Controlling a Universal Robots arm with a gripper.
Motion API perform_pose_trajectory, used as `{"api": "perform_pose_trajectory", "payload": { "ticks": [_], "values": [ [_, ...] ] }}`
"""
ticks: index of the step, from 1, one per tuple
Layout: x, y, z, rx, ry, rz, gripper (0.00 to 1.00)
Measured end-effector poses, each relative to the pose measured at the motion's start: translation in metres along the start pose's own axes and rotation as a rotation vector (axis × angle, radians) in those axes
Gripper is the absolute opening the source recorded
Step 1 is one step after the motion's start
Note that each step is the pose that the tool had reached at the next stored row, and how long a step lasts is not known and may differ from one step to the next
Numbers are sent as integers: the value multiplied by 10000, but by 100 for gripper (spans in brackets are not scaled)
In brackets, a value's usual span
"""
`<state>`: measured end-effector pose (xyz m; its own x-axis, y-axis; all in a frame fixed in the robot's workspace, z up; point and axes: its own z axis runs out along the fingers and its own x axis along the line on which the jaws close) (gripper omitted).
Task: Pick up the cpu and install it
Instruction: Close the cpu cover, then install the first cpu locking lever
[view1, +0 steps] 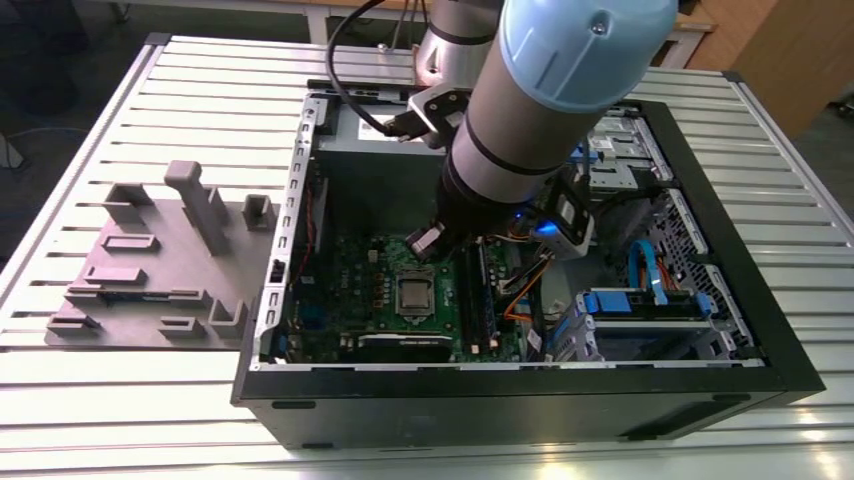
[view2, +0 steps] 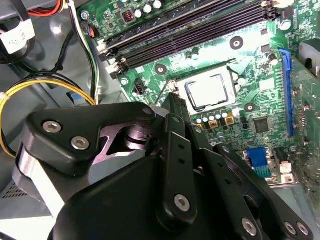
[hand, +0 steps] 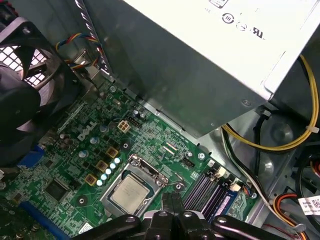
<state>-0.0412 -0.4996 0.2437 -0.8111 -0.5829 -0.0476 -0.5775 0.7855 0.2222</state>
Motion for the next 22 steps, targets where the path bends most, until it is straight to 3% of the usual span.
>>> {"api": "perform_pose_trajectory", "payload": {
  "ticks": [4,12,22],
  "values": [
    [31,-17,-5,4,2,2,11],
    [281,119,15,7,-2,1,11],
    [299,121,14,7,-1,0,11]
  ]
}}
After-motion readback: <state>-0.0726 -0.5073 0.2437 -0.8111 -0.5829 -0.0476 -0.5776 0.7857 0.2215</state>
